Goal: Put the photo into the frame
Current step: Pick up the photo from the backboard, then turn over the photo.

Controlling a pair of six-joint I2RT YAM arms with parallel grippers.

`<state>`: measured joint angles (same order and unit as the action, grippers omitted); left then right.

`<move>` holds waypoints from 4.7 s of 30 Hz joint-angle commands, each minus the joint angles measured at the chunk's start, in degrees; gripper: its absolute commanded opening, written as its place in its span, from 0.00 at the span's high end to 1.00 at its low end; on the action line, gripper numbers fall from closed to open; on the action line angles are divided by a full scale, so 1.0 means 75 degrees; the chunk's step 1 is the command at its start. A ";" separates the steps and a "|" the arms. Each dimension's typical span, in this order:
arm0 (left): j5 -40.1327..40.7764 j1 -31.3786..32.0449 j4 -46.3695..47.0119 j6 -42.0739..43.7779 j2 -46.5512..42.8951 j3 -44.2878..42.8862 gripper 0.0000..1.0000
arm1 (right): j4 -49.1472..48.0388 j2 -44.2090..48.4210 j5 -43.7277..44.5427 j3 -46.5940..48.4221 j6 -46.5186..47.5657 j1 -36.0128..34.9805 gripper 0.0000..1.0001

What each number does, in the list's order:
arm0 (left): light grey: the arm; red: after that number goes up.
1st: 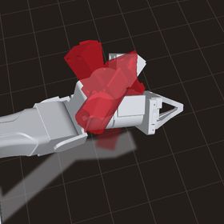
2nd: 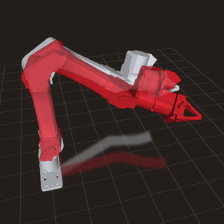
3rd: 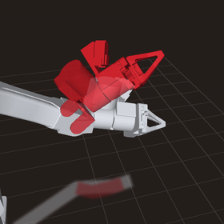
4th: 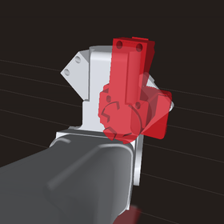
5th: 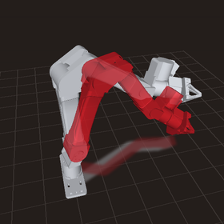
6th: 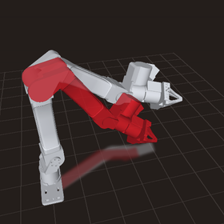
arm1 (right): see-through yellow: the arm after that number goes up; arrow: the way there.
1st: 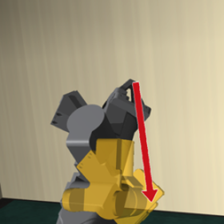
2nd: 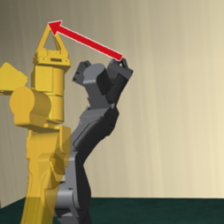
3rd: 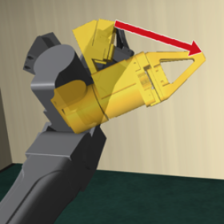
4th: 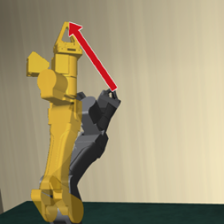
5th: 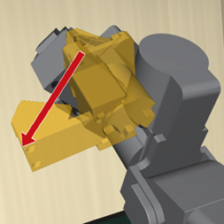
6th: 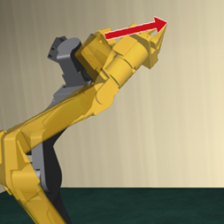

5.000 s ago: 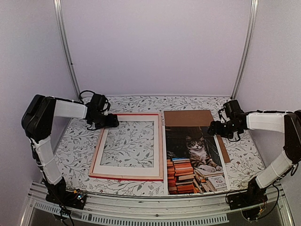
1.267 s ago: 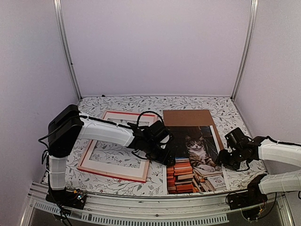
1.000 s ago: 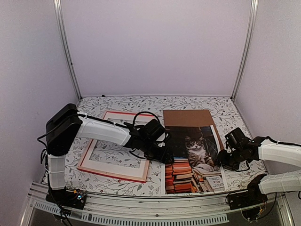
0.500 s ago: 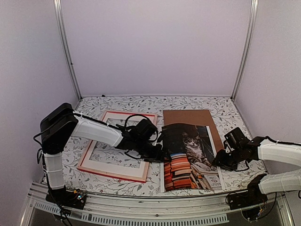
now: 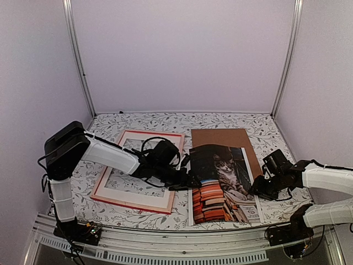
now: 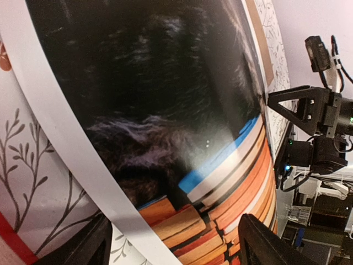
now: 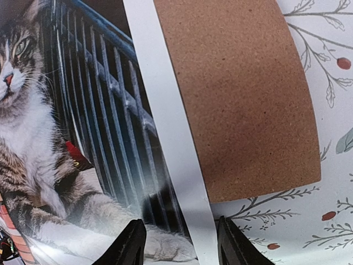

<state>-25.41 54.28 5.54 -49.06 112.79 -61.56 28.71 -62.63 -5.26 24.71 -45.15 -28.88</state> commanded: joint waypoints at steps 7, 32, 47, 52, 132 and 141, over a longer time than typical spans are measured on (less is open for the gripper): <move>-0.0147 -0.0211 0.0914 -0.0275 -0.0690 0.0475 0.16 | -0.0120 -0.0203 0.0030 0.0068 0.0044 -0.0165 0.53; -0.0518 -0.0497 0.2504 -0.1235 -0.0978 0.0954 0.15 | -0.0026 -0.0500 0.0266 0.0221 -0.0051 -0.0425 0.53; -0.0797 -0.0572 0.3168 -0.1745 -0.1040 0.1064 0.15 | -0.0054 -0.0748 0.0326 0.0379 -0.0080 -0.0543 0.53; -0.0676 -0.0587 0.2437 -0.1465 -0.0874 0.0800 0.17 | -0.0054 -0.0771 0.0338 0.0454 -0.0086 -0.0577 0.53; 0.5418 0.0321 -0.9417 0.3736 -0.0209 -0.6993 1.00 | 0.0337 -0.1511 0.0818 0.4566 0.1611 -0.0356 0.18; 0.4212 0.0685 -0.7846 0.3366 0.0596 -0.6320 1.00 | -0.0995 -0.1656 -0.0478 0.4448 0.1345 0.0324 0.14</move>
<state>11.68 57.76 -60.75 -21.78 115.72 -110.56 26.83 -75.18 -4.47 57.74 -33.52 -26.87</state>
